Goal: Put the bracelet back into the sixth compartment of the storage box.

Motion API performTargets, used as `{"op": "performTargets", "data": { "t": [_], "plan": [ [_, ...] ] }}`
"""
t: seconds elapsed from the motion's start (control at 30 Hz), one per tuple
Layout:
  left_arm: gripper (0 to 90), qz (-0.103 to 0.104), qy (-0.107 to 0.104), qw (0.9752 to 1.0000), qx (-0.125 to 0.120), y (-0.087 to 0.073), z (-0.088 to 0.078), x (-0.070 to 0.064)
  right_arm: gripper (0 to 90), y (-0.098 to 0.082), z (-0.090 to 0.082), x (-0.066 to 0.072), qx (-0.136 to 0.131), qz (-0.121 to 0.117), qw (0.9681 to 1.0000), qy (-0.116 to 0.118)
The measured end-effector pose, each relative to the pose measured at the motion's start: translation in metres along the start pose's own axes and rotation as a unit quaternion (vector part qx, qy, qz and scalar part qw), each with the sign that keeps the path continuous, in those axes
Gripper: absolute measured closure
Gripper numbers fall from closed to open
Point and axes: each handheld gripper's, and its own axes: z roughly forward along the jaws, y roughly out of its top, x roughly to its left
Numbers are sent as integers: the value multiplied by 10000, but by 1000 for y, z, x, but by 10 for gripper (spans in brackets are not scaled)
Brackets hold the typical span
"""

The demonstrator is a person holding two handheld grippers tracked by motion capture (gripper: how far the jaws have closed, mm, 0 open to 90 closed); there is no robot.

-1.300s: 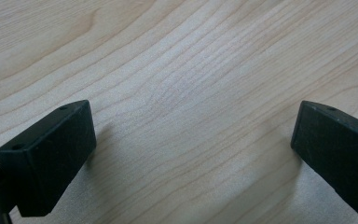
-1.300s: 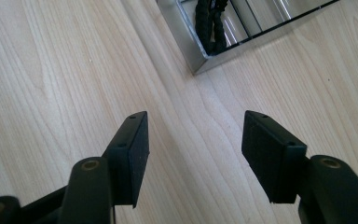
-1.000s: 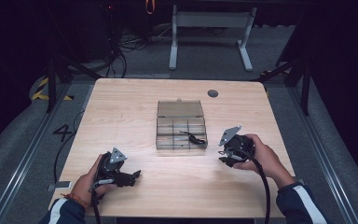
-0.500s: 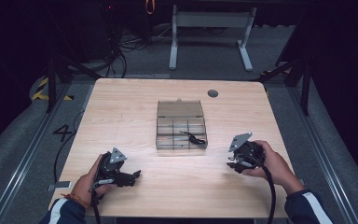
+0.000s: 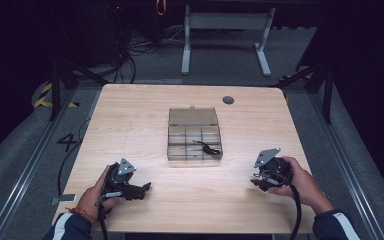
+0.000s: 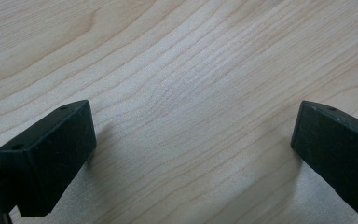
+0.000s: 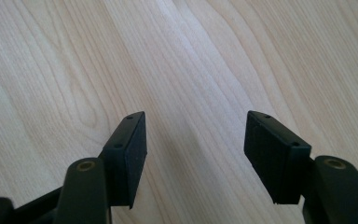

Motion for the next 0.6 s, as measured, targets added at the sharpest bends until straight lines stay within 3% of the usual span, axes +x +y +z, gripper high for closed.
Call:
{"op": "performTargets", "data": {
  "t": [0.6],
  "plan": [
    [3, 0, 0, 10000, -1, 0, 0, 0, 381, -37, -4, 5, -362, 176, 9992, 8]
  ]
}}
